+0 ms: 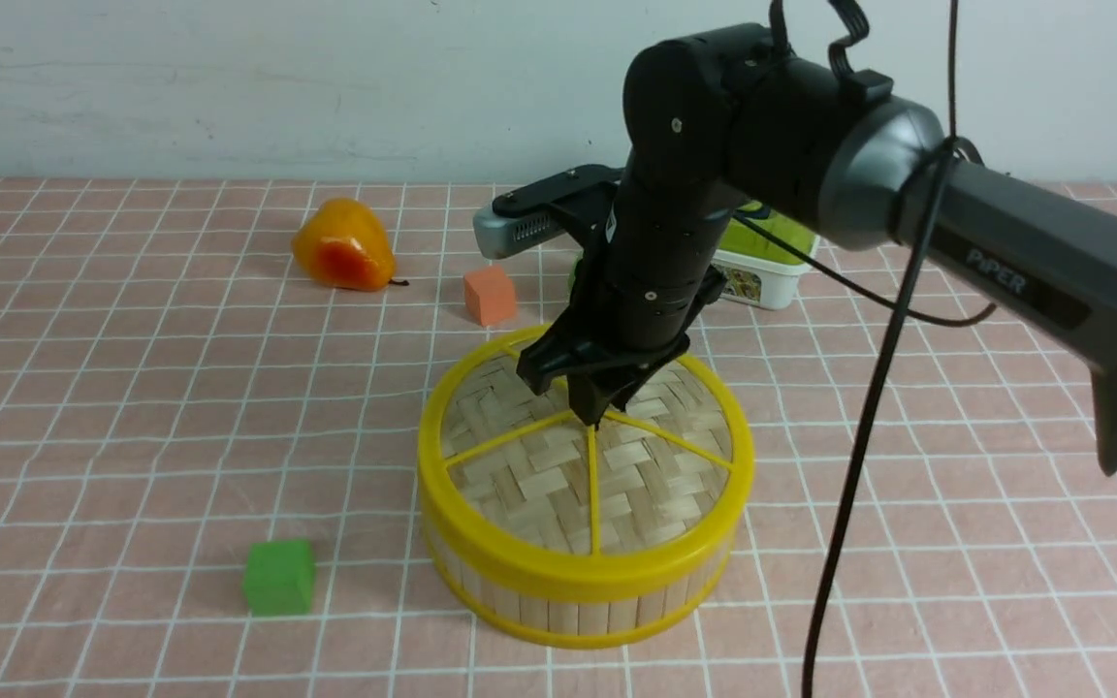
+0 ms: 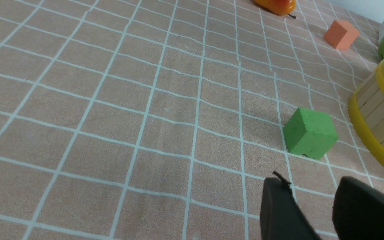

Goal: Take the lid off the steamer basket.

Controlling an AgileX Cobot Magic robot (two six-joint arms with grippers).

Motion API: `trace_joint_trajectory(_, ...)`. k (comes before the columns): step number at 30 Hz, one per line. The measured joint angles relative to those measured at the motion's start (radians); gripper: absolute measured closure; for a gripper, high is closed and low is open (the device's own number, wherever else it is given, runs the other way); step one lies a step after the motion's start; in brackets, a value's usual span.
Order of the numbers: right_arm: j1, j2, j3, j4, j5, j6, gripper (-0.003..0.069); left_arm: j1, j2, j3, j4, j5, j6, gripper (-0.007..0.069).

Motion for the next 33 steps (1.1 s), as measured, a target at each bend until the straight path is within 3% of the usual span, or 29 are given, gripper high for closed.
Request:
trace_joint_trajectory(3, 0.000, 0.000, 0.000, 0.004, 0.000, -0.012, 0.0582, 0.000, 0.000, 0.000, 0.000, 0.000, 0.000, 0.0386)
trace_joint_trajectory(16, -0.024, -0.243, -0.008, -0.121, 0.006, -0.062, 0.0582, 0.000, 0.000, 0.000, 0.000, 0.000, 0.000, 0.0386)
trace_joint_trajectory(24, -0.224, -0.371, 0.060, -0.099, 0.008, -0.048, 0.0582, 0.000, 0.000, 0.000, 0.000, 0.000, 0.000, 0.0386)
trace_joint_trajectory(33, -0.373, -0.387, 0.437, -0.094, 0.000, -0.047, 0.0582, 0.000, 0.000, 0.000, 0.000, 0.000, 0.000, 0.0386)
